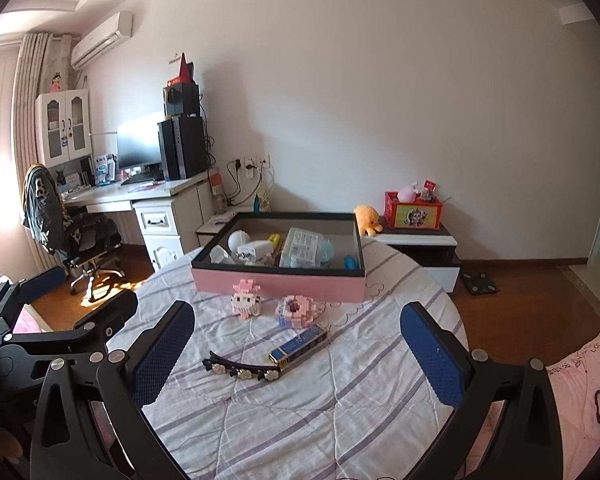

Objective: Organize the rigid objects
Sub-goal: 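Withdraw both open tools from the box toward the hair clip and blue case, then grasp the black hair clip with the left tool while the right tool grasps the blue-and-gold case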

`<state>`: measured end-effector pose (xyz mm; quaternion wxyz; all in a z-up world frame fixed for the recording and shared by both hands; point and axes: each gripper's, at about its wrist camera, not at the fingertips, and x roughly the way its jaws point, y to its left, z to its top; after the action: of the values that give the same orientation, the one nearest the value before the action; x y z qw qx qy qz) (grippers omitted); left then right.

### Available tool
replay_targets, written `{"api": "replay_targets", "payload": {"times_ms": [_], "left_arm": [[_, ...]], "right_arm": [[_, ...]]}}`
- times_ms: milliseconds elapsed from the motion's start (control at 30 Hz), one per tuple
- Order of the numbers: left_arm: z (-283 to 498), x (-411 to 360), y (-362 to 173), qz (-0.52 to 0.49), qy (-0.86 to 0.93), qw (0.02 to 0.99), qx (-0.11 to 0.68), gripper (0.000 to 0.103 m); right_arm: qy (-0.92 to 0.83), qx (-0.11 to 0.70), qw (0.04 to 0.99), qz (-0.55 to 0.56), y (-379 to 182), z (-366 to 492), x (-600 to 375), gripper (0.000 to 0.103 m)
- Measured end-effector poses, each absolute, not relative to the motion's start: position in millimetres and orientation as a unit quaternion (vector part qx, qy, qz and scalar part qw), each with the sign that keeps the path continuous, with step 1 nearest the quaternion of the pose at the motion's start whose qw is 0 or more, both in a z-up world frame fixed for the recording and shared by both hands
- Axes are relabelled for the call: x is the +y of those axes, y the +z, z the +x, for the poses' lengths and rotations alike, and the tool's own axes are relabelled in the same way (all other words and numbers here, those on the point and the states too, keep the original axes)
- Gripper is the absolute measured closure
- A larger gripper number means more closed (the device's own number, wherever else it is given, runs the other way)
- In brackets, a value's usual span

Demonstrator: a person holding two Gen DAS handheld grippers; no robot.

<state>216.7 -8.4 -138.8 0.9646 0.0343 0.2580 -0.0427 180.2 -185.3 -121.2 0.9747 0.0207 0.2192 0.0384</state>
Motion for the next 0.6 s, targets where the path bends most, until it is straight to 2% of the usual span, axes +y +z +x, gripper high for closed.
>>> {"api": "replay_targets", "payload": {"times_ms": [300,600], "left_arm": [[265,-33,-213,0.053,-0.074,0.924,0.372,0.0],[294,-72,-243,0.134,-0.124,0.901,0.394,0.0]], "right_arm": [[0.018,0.327,0.944,0.041,-203,238,-215,0.0],[0.007,0.367,0.928,0.064,-234,264,-243,0.0]]}}
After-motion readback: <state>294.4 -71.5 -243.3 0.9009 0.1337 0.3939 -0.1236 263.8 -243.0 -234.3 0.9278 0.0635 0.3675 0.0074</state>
